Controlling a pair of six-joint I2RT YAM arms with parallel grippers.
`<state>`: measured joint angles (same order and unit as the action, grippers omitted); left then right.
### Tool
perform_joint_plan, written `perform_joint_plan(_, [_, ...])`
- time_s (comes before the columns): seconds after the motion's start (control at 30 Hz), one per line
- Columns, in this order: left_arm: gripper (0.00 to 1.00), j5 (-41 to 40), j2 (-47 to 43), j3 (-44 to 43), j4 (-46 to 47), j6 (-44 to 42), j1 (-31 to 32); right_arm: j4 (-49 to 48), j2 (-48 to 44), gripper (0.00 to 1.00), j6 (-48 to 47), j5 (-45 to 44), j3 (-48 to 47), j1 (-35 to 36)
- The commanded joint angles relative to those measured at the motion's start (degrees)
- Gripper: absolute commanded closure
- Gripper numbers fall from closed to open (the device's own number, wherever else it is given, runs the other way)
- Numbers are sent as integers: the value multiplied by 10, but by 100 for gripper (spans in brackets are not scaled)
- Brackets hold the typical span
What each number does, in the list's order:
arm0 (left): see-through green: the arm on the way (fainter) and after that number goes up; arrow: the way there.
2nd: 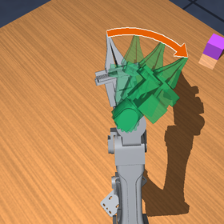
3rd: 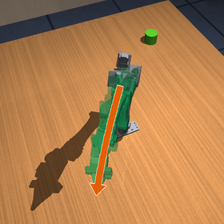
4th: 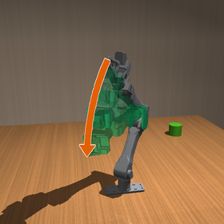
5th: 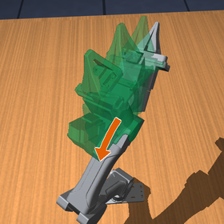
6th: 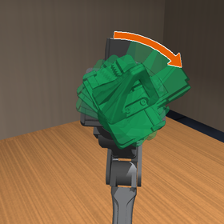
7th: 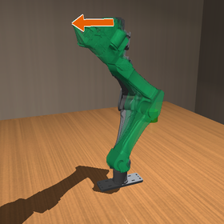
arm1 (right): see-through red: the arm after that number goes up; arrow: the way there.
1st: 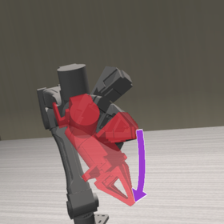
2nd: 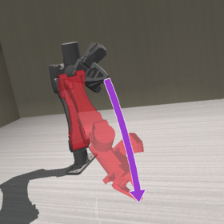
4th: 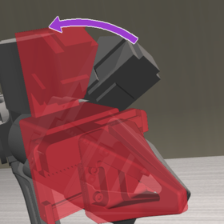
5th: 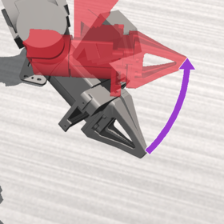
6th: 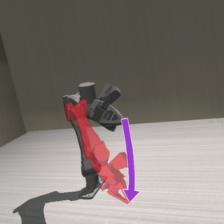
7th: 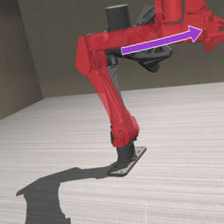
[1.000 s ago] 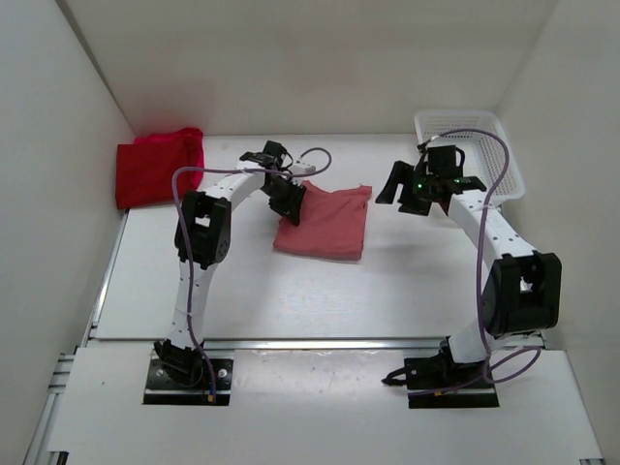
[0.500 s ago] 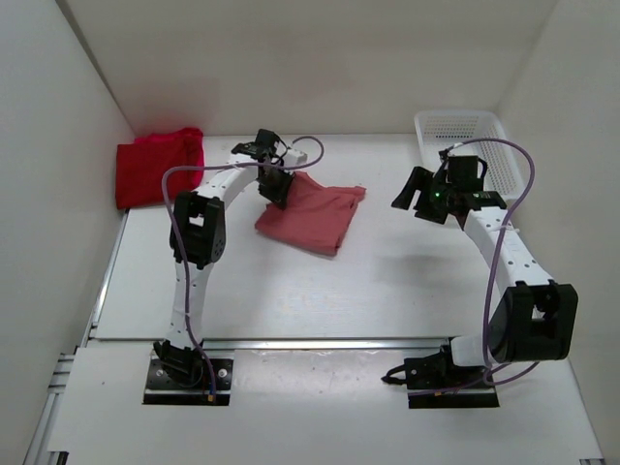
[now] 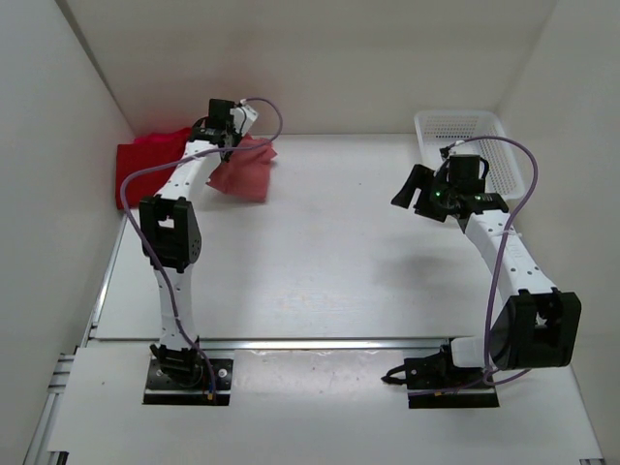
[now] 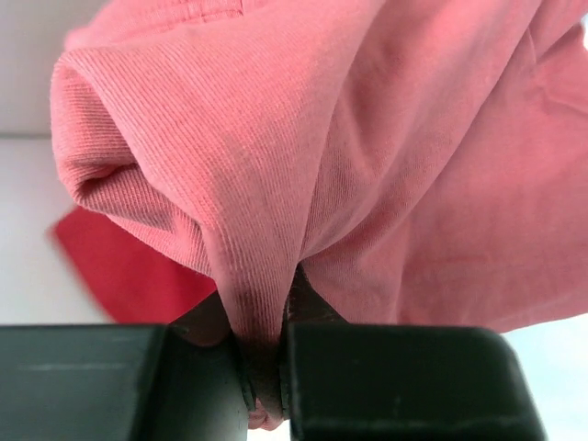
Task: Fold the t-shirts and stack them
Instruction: Put the neatly folded tshirt into the corner of the board with the left arm
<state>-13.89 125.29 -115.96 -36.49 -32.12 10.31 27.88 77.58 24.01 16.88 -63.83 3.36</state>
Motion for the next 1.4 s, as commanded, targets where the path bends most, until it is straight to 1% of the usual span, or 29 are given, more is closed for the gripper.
perform_joint_plan(0.0, [100,-73,-63,-14,77,-31,-21,-7,-19,28,-3,-11,1,7])
perform_joint_plan(0.1, [100,-72,-73,-13,90,-33,-42,5,-23,28,-9,-20,-5,11])
perform_joint_plan(0.4, [100,-69,-99,-3,114,-48,-139,22,-22,29,-11,-22,-20,20])
perform_joint_plan(0.53, [100,-61,-105,30,122,-48,-171,14,-17,28,-7,-24,-23,36])
perform_joint_plan(0.63, [100,-68,-99,64,133,-44,-194,16,-7,28,-7,-23,-35,40])
perform_joint_plan(0.7, [100,-76,-88,67,140,-31,-204,21,0,28,-11,-26,-47,44])
perform_joint_plan(0.77, [100,-90,-63,58,139,-28,-216,30,6,28,-19,-18,-66,51])
perform_joint_plan(0.83, [100,-94,-38,23,137,-17,-230,37,13,28,-27,-14,-77,50])
perform_joint_plan(0.87, [100,-98,-17,9,121,-15,-233,38,13,28,-29,-12,-85,52])
perform_joint_plan(0.9, [100,-109,-5,-23,113,-14,-241,41,17,28,-32,-11,-83,52])
perform_joint_plan(0.93, [99,-111,14,-50,104,-13,-247,41,17,27,-31,-9,-91,56])
perform_joint_plan(0.97, [89,-128,34,-78,93,-11,-249,42,12,28,-31,-5,-93,55])
perform_joint_plan(1.0, [70,-142,47,-87,84,-12,-253,40,17,28,-32,-5,-92,59])
perform_joint_plan(1.03, [60,-151,55,-101,79,-10,-259,39,12,27,-32,-5,-92,57])
perform_joint_plan(1.1, [21,-170,59,-103,73,-8,-262,37,14,25,-31,1,-96,59])
perform_joint_plan(1.13, [6,-175,56,-95,73,-12,-266,41,18,24,-34,0,-103,61])
perform_joint_plan(1.17, [1,-180,46,-87,83,-15,-265,48,19,24,-31,-2,-106,65])
perform_joint_plan(1.23, [1,-182,17,-29,99,-29,-267,55,28,24,-41,-8,-124,74])
perform_joint_plan(1.27, [1,-180,2,5,126,-30,-260,62,33,24,-40,-14,-126,76])
perform_joint_plan(1.3, [2,-183,-17,20,147,-34,-261,59,33,23,-41,-8,-132,78])
perform_joint_plan(1.37, [1,-187,-36,57,157,-38,-252,57,35,24,-36,-2,-135,77])
